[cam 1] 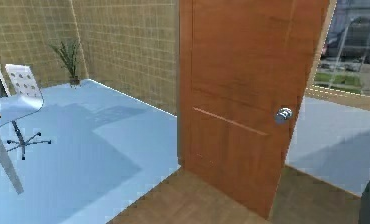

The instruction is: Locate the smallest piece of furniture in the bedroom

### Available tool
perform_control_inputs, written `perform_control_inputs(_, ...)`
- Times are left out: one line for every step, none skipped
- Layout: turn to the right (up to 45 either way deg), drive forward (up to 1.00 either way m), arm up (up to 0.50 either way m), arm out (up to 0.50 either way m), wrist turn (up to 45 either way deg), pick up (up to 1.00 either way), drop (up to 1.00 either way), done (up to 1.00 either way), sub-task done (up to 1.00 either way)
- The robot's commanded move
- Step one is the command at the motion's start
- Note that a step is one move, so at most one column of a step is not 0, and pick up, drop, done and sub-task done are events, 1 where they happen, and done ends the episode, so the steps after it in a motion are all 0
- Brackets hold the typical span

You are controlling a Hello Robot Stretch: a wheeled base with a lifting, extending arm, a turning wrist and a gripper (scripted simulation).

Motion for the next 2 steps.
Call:
perform_control_inputs(-45.0,0.0,0.0,0.0,0.0,0.0,0.0,0.0,0.0)
perform_control_inputs(0.0,1.0,0.0,0.0,0.0,0.0,0.0,0.0,0.0)
